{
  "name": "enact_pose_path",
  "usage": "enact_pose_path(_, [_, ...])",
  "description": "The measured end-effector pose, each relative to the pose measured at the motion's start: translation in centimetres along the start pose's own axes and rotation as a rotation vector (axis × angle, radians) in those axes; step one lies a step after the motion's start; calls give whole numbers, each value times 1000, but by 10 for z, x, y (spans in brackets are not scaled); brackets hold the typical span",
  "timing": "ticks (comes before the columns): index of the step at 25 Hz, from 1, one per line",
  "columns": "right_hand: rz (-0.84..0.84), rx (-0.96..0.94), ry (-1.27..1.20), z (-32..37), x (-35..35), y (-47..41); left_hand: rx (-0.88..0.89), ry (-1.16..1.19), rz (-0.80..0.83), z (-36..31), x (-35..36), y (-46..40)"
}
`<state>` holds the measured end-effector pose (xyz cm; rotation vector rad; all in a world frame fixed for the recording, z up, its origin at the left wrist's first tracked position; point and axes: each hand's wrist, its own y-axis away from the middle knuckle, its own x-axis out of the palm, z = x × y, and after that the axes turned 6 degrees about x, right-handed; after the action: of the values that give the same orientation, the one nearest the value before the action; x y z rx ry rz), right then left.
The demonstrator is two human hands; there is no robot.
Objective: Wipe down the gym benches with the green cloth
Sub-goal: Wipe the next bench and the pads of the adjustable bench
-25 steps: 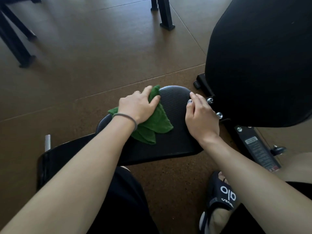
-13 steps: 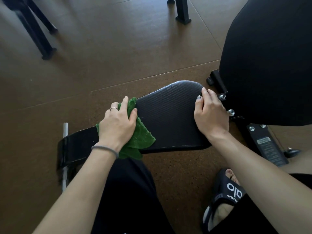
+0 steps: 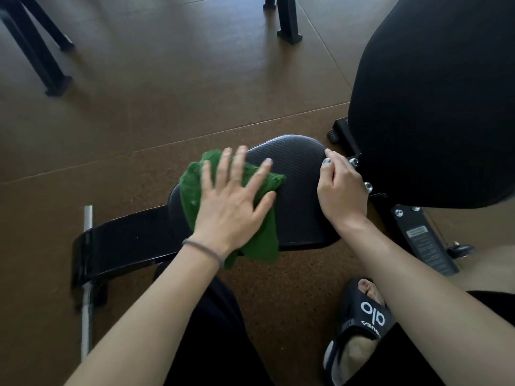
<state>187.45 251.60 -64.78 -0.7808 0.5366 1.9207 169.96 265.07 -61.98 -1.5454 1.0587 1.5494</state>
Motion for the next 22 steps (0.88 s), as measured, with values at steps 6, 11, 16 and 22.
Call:
enact_pose_path(6, [99,192,-103,-10,-14,16,-136,-18,131,-8,-7,6])
enact_pose_path(11, [110,337,-342,-11,-14,21,11,1,141,-31,-3,-70])
enact_pose_path(16, [118,408,-464,-17,-9,14,147,-25,157,-63,3,-123])
enact_pose_path(22, [286,571,-1024,-22,-21,10,396,-21,118,-79,4,-85])
